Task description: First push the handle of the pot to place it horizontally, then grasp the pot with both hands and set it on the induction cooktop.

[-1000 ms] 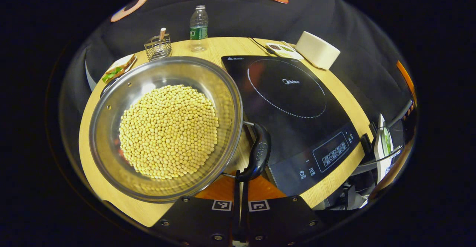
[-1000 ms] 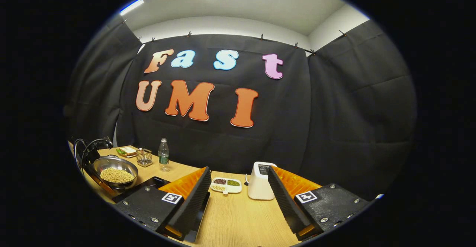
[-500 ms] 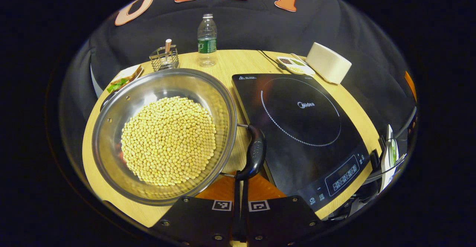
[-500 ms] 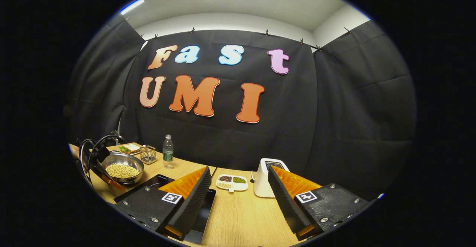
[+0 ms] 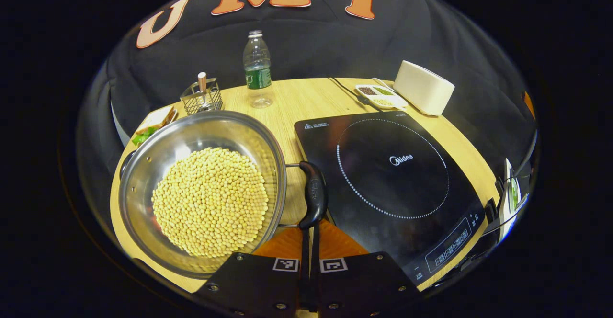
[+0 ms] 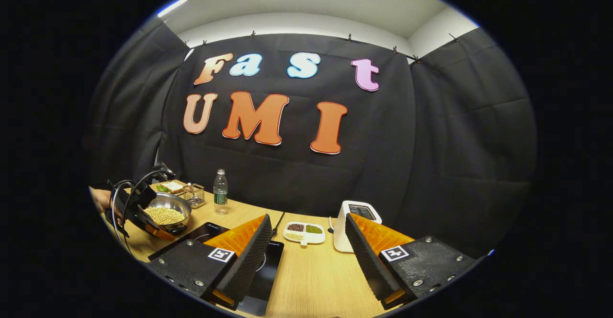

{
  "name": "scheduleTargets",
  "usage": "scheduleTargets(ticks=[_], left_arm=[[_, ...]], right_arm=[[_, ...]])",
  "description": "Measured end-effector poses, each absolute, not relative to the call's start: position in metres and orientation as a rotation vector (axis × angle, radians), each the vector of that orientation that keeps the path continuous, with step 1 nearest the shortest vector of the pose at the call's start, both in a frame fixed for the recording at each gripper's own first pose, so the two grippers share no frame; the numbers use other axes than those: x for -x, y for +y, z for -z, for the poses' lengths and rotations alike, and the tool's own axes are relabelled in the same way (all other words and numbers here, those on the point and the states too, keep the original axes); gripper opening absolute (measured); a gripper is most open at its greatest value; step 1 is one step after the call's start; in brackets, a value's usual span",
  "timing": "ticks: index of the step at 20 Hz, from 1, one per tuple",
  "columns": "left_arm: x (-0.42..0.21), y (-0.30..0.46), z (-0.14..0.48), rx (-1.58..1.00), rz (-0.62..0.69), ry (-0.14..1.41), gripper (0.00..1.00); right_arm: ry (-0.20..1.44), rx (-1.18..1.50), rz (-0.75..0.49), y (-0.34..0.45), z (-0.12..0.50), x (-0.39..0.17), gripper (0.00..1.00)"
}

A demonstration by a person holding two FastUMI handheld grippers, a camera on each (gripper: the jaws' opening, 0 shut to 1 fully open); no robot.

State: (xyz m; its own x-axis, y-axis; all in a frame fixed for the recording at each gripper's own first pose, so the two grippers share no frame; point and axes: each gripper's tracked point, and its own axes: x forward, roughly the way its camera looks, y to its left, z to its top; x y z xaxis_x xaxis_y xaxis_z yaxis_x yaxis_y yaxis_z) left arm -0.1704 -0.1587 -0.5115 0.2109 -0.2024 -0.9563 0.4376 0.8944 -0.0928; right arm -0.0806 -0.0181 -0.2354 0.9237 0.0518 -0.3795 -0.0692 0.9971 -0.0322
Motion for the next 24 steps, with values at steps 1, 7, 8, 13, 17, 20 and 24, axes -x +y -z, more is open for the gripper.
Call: scheduleTargets(ticks=[1,7,8,13,17,20,24], left_arm=[[0.166,-0.161,0.514,-0.208,0.450,1.277,0.02],[0.162,-0.155,0.495,-0.174,0.475,1.210,0.02],[0.161,-0.152,0.488,-0.162,0.474,1.196,0.02],[0.131,-0.119,0.442,-0.105,0.432,1.040,0.02],[0.100,-0.079,0.402,-0.047,0.379,0.937,0.02],[0.077,-0.041,0.375,-0.007,0.321,0.884,0.02],[0.054,0.005,0.356,-0.033,0.273,0.865,0.02]], right_arm=[[0.397,0.038,-0.064,-0.015,0.237,0.080,0.95],[0.437,-0.042,-0.144,0.029,0.241,0.078,0.95],[0.449,-0.053,-0.165,0.040,0.243,0.079,0.95],[0.528,-0.090,-0.277,0.107,0.254,0.074,0.95],[0.591,-0.132,-0.376,0.174,0.264,0.068,0.95],[0.677,-0.166,-0.429,0.217,0.279,0.062,0.95],[0.789,-0.219,-0.452,0.258,0.301,0.052,0.96]])
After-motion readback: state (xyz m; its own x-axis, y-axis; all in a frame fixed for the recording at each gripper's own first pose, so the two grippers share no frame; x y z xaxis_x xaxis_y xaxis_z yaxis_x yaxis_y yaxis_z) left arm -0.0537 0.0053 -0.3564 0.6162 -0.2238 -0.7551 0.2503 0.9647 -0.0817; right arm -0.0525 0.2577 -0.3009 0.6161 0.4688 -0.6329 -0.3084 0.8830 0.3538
